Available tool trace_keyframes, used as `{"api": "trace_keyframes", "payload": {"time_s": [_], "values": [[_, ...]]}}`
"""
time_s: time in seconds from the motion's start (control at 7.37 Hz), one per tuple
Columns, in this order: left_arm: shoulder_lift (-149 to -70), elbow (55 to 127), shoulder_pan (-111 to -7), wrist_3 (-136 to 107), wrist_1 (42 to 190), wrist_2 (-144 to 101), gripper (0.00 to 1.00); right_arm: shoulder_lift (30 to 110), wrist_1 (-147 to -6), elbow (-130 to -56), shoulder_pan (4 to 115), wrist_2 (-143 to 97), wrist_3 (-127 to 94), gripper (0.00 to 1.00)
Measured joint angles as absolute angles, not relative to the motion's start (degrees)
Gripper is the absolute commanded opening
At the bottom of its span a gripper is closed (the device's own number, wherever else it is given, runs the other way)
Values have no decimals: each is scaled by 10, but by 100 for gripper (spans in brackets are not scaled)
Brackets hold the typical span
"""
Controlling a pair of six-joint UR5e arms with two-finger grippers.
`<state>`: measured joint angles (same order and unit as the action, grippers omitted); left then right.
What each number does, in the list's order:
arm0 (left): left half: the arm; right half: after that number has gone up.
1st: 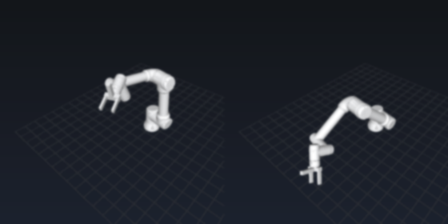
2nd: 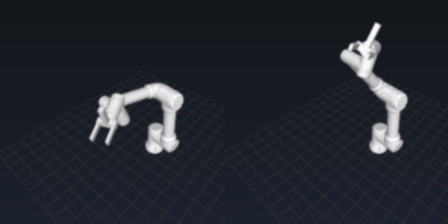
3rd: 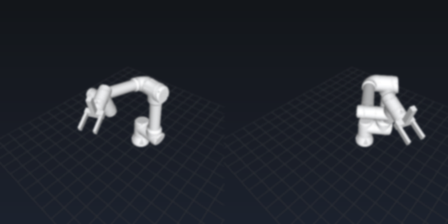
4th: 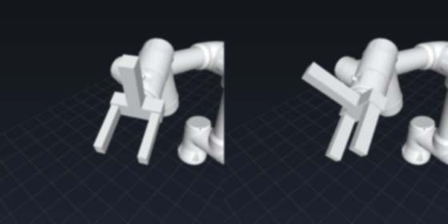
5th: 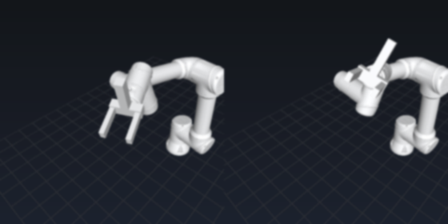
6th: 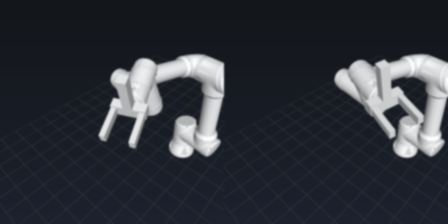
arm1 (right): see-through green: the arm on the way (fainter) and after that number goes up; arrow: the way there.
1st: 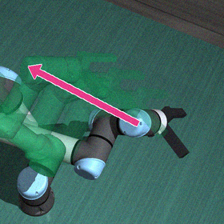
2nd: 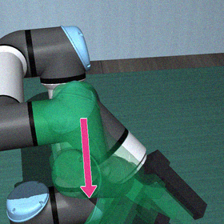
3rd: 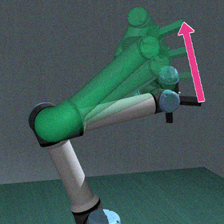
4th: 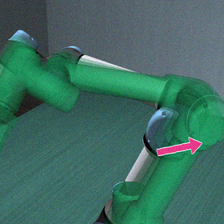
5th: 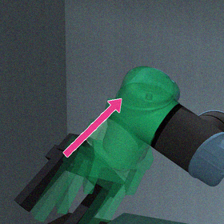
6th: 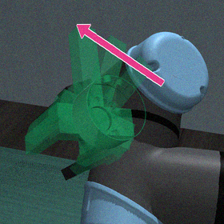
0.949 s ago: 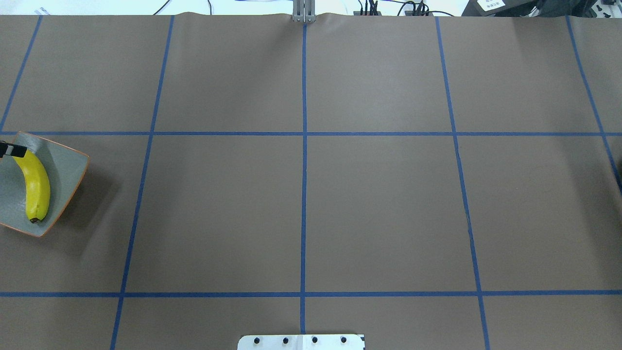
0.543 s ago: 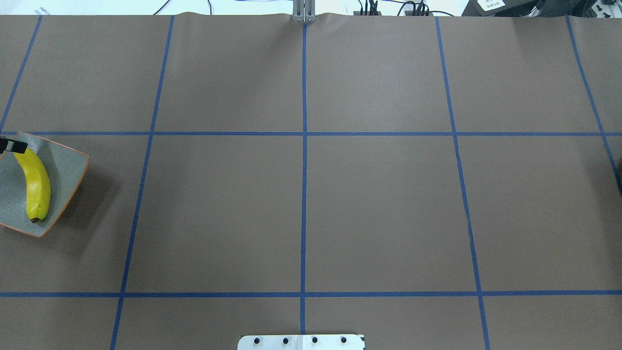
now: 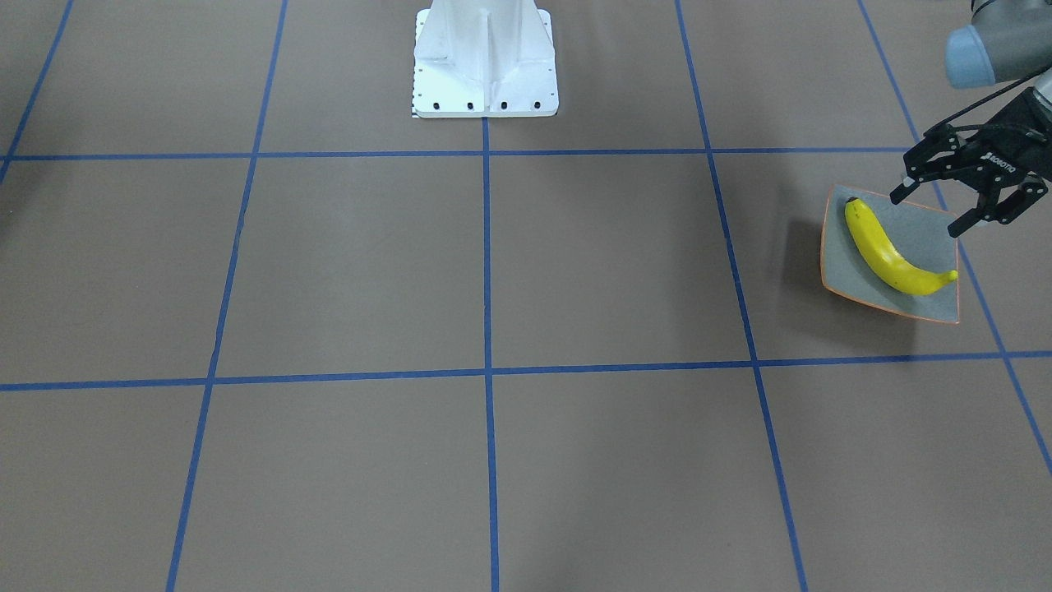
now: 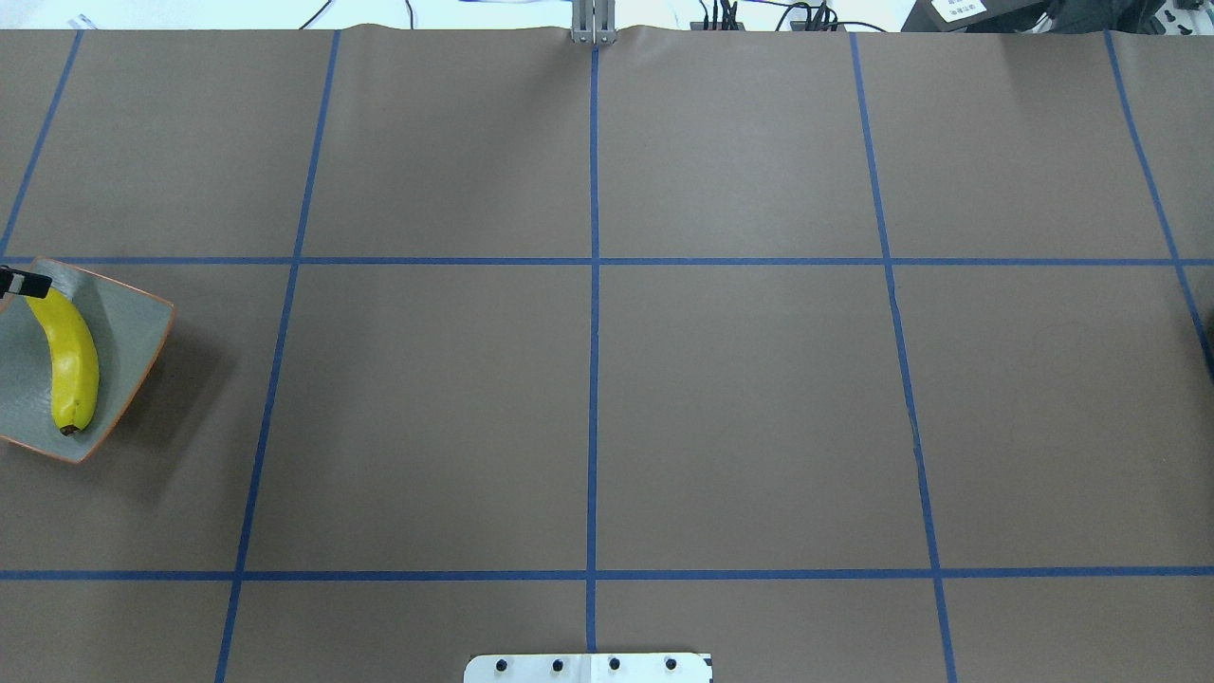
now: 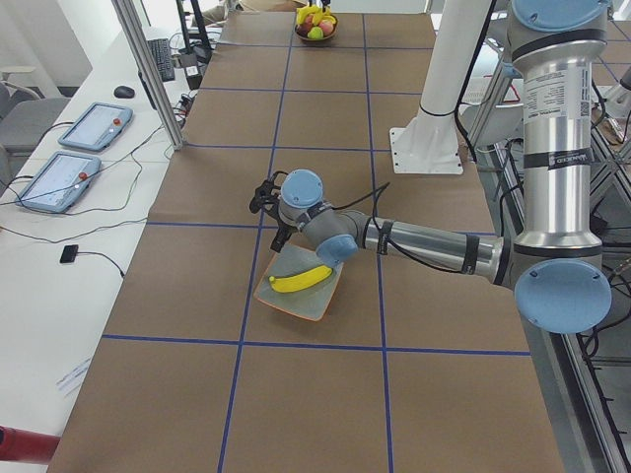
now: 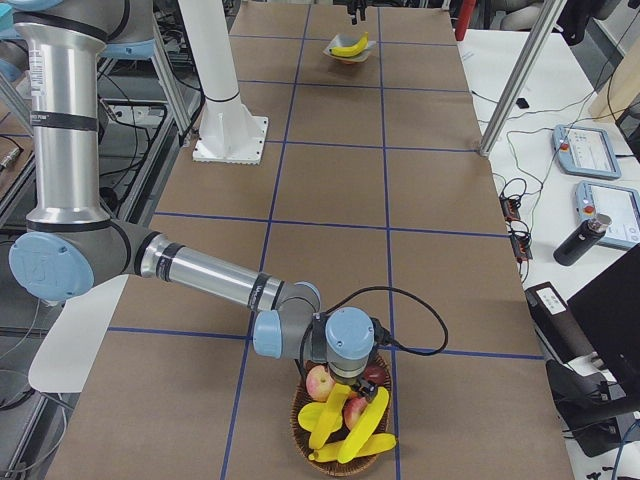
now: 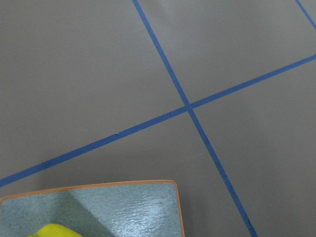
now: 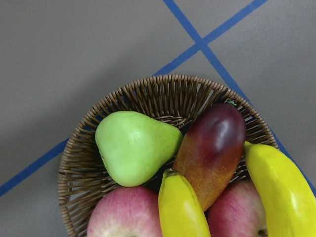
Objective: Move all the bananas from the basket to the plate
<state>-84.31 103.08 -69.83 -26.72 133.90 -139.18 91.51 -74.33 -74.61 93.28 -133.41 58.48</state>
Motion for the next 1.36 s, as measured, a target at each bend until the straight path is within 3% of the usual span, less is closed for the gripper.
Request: {"api": "trace_keyframes", "payload": {"time_s": [0.14, 0.27, 0.68, 0.81, 1.36], "values": [[-842, 1032, -699, -267, 1340, -1391, 100, 905, -743, -723, 933, -1333, 601, 85], [-841, 1033, -699, -267, 1340, -1390, 100, 901, -742, -709, 933, -1333, 608, 74], [-840, 1034, -699, -267, 1340, -1388, 100, 905, -742, -694, 933, -1330, 614, 15], [-840, 1035, -699, -267, 1340, -1388, 100, 905, -741, -692, 933, -1327, 614, 1], [-841, 1036, -699, -267, 1340, -1391, 100, 885, -751, -702, 942, -1327, 610, 0]]}}
